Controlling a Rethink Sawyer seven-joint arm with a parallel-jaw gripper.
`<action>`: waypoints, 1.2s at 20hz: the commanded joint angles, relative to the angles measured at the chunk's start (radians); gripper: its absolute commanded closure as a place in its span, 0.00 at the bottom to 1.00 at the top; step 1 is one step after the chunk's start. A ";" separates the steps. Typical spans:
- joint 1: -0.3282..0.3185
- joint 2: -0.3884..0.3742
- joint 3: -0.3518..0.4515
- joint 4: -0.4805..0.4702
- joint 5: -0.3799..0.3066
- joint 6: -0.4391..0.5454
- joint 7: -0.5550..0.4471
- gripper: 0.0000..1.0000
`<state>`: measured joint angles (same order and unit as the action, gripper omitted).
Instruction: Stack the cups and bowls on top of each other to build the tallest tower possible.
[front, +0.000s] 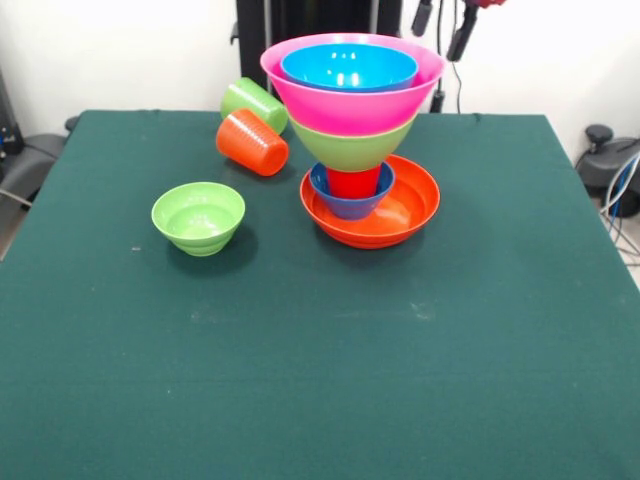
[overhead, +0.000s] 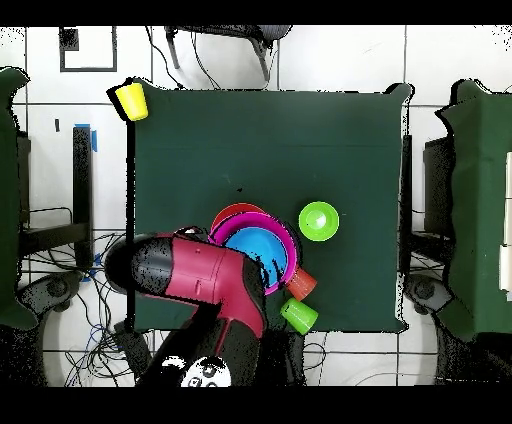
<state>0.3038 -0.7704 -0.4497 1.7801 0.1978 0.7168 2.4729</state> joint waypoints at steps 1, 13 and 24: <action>0.030 -0.015 0.032 -0.072 0.036 0.183 0.224 0.00; 0.056 -0.019 0.044 -0.097 0.121 0.202 0.299 0.00; 0.073 0.150 0.027 -0.313 0.155 0.178 0.393 0.00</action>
<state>0.3706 -0.7558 -0.4758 1.5928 0.3325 0.8523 2.5848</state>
